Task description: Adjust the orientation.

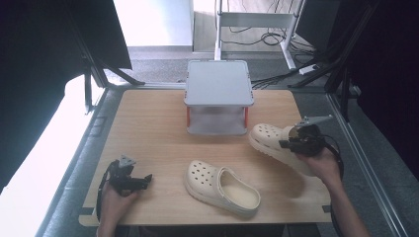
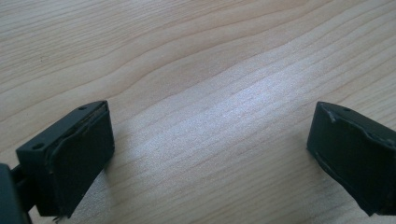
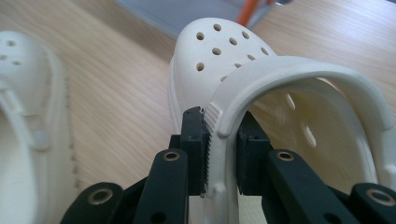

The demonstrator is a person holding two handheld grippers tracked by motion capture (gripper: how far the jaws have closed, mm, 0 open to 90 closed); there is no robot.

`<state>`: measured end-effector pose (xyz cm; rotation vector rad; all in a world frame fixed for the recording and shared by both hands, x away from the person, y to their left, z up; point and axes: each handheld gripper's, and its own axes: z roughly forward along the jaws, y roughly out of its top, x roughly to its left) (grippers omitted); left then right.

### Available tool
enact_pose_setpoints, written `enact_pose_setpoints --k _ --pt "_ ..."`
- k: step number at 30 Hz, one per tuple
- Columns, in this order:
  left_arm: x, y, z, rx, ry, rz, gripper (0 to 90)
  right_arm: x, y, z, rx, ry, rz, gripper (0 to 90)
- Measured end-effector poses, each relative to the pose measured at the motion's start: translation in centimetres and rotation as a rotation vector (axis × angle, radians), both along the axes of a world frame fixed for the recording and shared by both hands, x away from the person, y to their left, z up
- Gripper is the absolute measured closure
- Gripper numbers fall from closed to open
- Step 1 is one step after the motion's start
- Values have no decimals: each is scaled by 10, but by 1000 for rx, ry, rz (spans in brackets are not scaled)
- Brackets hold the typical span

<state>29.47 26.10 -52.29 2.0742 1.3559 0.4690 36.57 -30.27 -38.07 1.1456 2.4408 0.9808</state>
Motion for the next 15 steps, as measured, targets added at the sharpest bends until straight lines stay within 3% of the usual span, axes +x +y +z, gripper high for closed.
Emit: enact_pose_setpoints --k 7,11,15 --pt "0 0 0 0 0 0 5 -7 35 2 3 -16 75 766" --pt "0 0 0 2 -1 -2 5 -6 71 -4 3 -12 138 766" --pt "0 0 0 2 -2 -2 5 -4 90 -11 1 -7 165 766"
